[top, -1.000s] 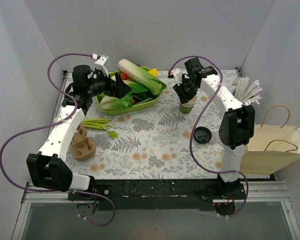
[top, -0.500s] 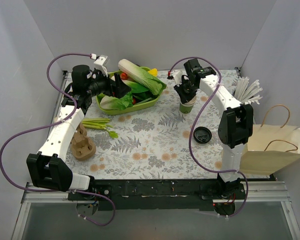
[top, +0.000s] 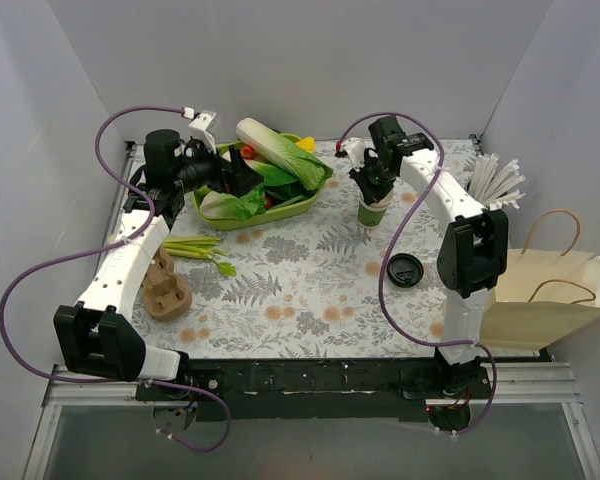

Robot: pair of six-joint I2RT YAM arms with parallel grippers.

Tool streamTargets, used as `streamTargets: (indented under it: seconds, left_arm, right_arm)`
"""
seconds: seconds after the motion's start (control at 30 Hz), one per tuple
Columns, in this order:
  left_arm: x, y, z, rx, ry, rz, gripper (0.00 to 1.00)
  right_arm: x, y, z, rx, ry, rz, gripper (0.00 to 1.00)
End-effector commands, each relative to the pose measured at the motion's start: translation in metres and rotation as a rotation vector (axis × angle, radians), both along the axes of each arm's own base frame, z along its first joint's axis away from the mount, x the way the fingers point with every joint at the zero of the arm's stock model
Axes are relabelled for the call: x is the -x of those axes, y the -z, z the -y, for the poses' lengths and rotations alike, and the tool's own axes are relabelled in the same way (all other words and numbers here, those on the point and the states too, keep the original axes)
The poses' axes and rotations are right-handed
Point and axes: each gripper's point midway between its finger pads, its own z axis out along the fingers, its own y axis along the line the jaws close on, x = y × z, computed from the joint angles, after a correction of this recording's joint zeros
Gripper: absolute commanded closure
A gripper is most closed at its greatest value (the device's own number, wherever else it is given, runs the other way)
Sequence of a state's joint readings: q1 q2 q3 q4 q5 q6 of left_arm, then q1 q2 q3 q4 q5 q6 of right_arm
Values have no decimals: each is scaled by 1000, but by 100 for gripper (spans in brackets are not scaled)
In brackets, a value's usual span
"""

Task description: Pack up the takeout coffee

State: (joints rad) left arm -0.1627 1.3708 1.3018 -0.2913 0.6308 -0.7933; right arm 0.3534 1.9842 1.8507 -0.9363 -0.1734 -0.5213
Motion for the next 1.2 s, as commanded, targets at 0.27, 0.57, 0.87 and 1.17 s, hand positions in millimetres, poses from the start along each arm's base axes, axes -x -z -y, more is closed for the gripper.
streamTargets:
  seconds: [0.27,0.57,0.87,1.17]
  left_arm:
    - [6,6,10,42,66,-40,2]
    - [5,9,16,60,88,-63,2]
    - [2,21,25,84,101,-116,2]
    - [-8,20,91,258,166,-245,3]
  right_arm:
    - [-14,-68,-1,-28,-64,261,99]
    - [-13,-92,-4,-54,-119,290,99]
    - [2,-63,-15,-46,-185,131,99]
    - [26,-65,-22,-134,-260,127,99]
